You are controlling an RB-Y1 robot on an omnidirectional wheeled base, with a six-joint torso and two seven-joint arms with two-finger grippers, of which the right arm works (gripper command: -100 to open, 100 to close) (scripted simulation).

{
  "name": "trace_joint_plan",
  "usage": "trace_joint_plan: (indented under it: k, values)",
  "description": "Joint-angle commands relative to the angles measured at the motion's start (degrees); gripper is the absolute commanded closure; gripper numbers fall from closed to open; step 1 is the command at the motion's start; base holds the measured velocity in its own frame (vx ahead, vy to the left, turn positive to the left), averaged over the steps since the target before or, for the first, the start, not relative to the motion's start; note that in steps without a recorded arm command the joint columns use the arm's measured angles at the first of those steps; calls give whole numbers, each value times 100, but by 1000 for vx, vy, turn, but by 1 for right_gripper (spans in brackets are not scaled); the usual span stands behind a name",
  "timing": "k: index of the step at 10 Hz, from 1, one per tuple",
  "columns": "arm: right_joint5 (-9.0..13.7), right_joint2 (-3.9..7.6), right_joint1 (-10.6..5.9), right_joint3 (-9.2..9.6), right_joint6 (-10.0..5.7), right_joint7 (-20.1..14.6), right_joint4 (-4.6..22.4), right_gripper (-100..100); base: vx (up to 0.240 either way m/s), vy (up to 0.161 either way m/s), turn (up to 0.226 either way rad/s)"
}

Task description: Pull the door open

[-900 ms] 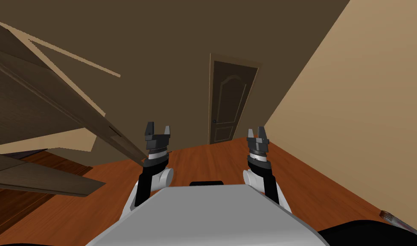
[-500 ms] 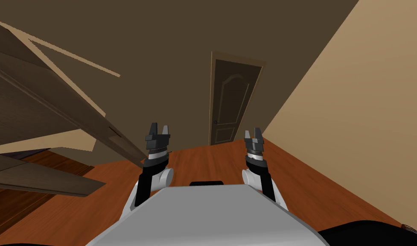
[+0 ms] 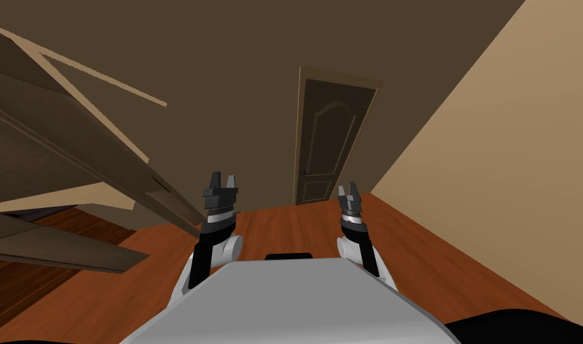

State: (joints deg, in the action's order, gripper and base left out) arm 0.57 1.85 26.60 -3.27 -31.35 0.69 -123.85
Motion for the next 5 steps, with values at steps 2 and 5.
trace_joint_plan:
  k: [2,5]
  values:
    - [13,90,-131,-11,-6,-40,357,-100,89,-10,58]
    - [31,200,-258,-22,-32,-95,791,-100,97,-14,68]
